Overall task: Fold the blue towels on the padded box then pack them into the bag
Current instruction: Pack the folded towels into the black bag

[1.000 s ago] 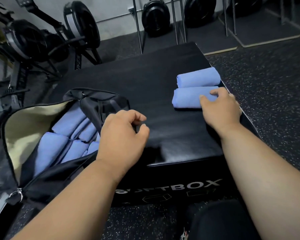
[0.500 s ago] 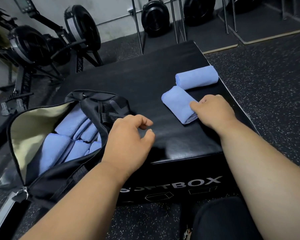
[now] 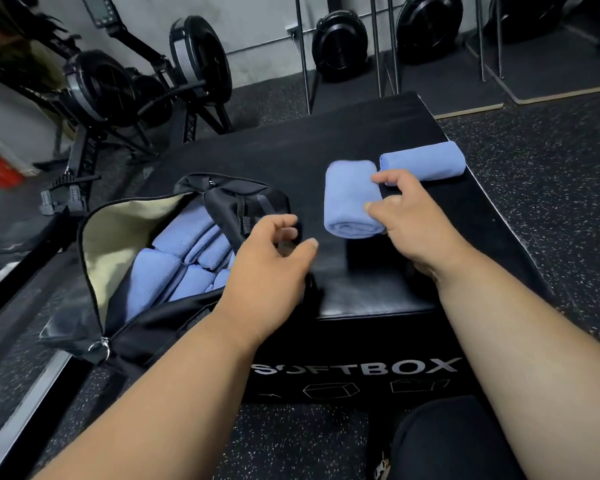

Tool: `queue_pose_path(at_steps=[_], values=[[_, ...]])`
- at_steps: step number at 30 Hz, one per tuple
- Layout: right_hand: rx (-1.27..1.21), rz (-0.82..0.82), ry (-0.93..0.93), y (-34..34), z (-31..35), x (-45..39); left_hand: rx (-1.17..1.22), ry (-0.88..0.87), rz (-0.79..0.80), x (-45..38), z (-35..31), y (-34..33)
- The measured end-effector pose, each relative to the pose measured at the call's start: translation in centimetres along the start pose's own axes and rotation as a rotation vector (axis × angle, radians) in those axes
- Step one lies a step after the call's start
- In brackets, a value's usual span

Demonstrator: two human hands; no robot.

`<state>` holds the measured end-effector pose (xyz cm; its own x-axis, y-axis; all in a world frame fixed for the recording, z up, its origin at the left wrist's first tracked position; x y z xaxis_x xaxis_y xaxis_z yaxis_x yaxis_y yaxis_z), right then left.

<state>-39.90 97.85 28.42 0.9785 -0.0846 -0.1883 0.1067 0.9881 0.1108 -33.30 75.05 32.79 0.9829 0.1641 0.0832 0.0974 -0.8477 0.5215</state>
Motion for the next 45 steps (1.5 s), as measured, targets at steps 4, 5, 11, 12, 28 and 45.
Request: queue_pose_path(at_steps=[4, 5, 11, 12, 28, 45], values=[[-0.211, 0.203, 0.157, -5.1, 3.8, 1.8, 0.517, 0.195, 0.114, 0.0, -0.2, 1.3], [-0.23, 0.275, 0.169, -6.6, 4.3, 2.4, 0.565, 0.198, 0.155, 0.3, -0.6, 1.6], [-0.079, 0.299, 0.186, -10.8, 5.2, 3.0, 0.487, 0.243, 0.007, 0.2, 2.1, 6.6], [-0.033, 0.26, 0.192, -11.0, 5.1, 2.8, 0.506, 0.257, -0.014, 0.3, 2.6, 7.8], [0.66, 0.258, 0.379, -18.4, 7.4, 3.0, 0.271, 0.339, -0.147, 1.8, 10.1, 19.1], [0.6, 0.176, 0.125, -15.0, 5.8, 2.4, 0.17, 0.343, -0.125, -1.4, 10.1, 16.6]])
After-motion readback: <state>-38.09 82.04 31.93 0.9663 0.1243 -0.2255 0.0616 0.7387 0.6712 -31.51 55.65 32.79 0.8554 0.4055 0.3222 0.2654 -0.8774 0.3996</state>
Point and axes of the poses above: each hand's wrist, its own x-axis away from the middle knuckle, its own y-axis out of the back of the hand, z = x × y, the point moved 7 cm from there along -x, towards the middle knuckle, and after that the axes turned 8 degrees about y, right-handed, at the moved point
